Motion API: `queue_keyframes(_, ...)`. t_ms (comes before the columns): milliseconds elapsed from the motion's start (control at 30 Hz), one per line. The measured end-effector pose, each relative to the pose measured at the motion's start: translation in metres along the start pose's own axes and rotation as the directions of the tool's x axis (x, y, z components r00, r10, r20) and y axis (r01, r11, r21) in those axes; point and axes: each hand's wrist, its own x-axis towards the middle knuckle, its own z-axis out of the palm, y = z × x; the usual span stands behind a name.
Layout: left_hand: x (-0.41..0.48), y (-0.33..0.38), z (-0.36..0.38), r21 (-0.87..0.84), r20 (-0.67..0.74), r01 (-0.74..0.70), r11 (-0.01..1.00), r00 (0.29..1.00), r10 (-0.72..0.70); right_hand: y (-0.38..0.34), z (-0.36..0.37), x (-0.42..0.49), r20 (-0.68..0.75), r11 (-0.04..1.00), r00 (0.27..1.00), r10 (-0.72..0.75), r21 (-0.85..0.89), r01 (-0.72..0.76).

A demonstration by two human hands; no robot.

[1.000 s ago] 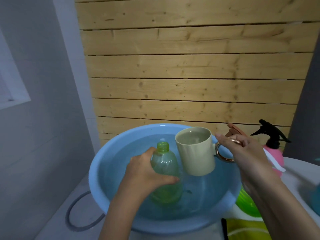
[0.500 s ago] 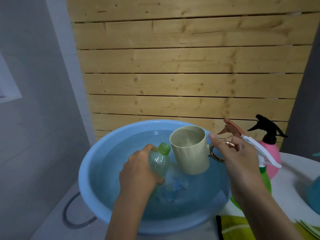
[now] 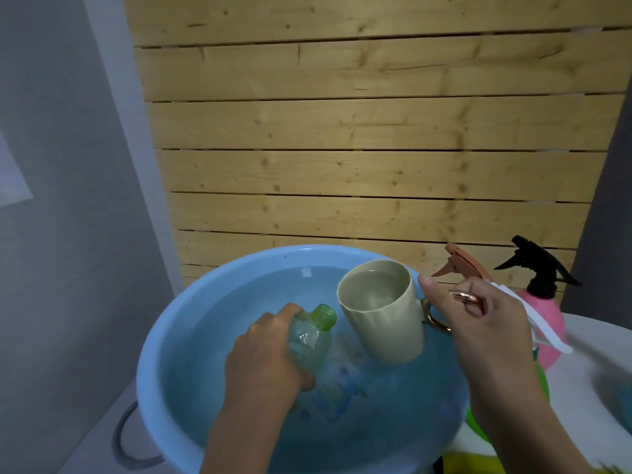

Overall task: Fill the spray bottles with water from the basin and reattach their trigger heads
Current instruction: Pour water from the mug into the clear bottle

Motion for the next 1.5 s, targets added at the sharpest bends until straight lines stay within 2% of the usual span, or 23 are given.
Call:
queue_keyframes(167,0.0001,0.0007,0.001,0.005,0.049,-0.031,1.0,0.998,0.031,0.0045,0.003,0.001,0.019,0.998,0.999,-0.047,-0.046,0.048)
queue_keyframes(400,0.0005,-0.0025,0.0031,-0.196,0.152,-0.004,0.981,0.988,0.034,0.0016,0.0044,0.0005,-0.016,0.979,0.989,-0.15,-0.14,0.146)
queue_keyframes(933,0.0004,0.0009,0.0041,-0.4,0.223,-0.012,0.916,0.969,0.11,-0.0003,-0.0014,0.0009,-0.004,0.976,0.983,-0.184,-0.122,0.182)
queue_keyframes(1167,0.0011,0.0019,0.0044,-0.387,0.216,-0.007,0.922,0.972,0.098,0.0006,-0.0014,0.0011,-0.012,0.973,0.983,-0.181,-0.146,0.177)
queue_keyframes(1500,0.0013,-0.0005,0.0029,-0.229,0.137,-0.039,0.973,0.988,0.072,0.0007,-0.0005,-0.0013,-0.019,0.948,0.97,-0.241,-0.22,0.231)
